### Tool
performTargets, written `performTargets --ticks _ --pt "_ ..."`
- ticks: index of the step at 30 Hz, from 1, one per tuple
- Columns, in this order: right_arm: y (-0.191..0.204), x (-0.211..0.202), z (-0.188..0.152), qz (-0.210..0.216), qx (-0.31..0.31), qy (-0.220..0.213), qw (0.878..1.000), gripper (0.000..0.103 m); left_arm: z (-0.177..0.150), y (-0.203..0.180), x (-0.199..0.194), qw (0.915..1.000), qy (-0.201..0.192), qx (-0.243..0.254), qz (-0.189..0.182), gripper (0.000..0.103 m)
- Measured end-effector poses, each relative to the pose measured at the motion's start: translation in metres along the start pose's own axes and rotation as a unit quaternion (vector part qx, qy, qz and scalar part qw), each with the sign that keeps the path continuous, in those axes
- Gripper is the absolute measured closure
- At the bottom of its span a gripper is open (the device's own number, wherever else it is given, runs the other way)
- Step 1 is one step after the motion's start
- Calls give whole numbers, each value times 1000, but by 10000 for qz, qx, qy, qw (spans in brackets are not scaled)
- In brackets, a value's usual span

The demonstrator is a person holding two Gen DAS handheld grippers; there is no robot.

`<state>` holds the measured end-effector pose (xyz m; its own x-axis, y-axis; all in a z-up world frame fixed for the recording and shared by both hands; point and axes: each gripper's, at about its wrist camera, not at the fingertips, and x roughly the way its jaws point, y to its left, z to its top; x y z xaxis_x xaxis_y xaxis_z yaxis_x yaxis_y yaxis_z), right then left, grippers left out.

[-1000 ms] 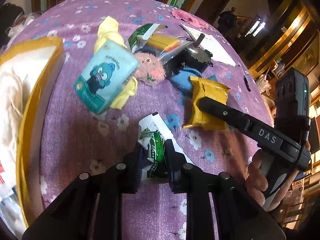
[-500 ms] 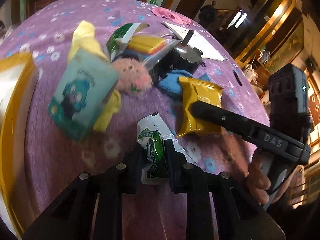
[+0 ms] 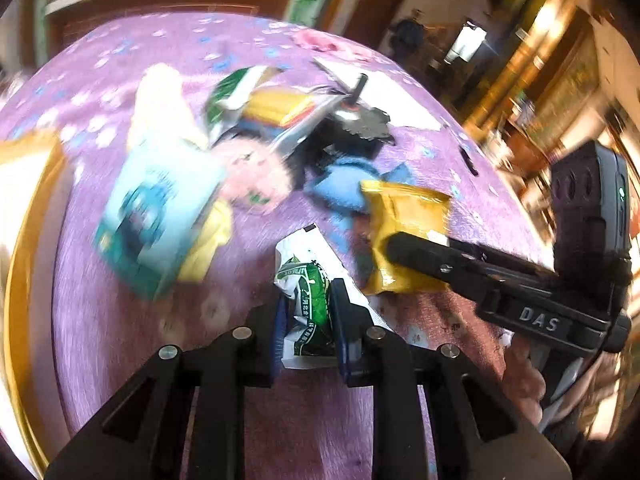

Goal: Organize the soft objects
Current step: 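Grasp the yellow packet with right gripper while left grasps green-white packet, then carry both packets over the white box and open both grippers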

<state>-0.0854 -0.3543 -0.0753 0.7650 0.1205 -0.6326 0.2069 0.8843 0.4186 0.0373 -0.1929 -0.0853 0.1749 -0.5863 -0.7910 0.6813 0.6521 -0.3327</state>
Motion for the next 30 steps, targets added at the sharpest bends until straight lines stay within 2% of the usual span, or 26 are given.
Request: performTargets --ticks 1,3,7,13,15,21,25,30 --pt "1 -4 -3 -11 165 24 9999 70 -5 1 -6 9999 65 -144 -36 85" --pt "7 -19 -14 40 376 33 9993 70 -14 -5 -22 9999 -88 11 -118 85" --pt "26 -54 -40 -164 421 -304 9985 70 -24 -10 -38 9993 16 -55 -370 85" --pt "38 -66 -60 -165 782 -283 9964 70 -31 -20 -76 9986 -75 311 -422 85" --pt "48 -68 -60 -144 770 -293 9965 70 -35 -21 -88 9987 -33 405 -293 85" --pt "89 -75 -54 -109 567 -297 9979 70 -37 -20 -131 9972 -305 667 -130 85" --pt "116 -83 -46 -243 387 -323 9984 70 -29 -8 -163 9955 -457 823 89 85" --pt "156 -72 -32 -386 165 -241 9988 70 -23 22 -175 9941 -450 896 403 85"
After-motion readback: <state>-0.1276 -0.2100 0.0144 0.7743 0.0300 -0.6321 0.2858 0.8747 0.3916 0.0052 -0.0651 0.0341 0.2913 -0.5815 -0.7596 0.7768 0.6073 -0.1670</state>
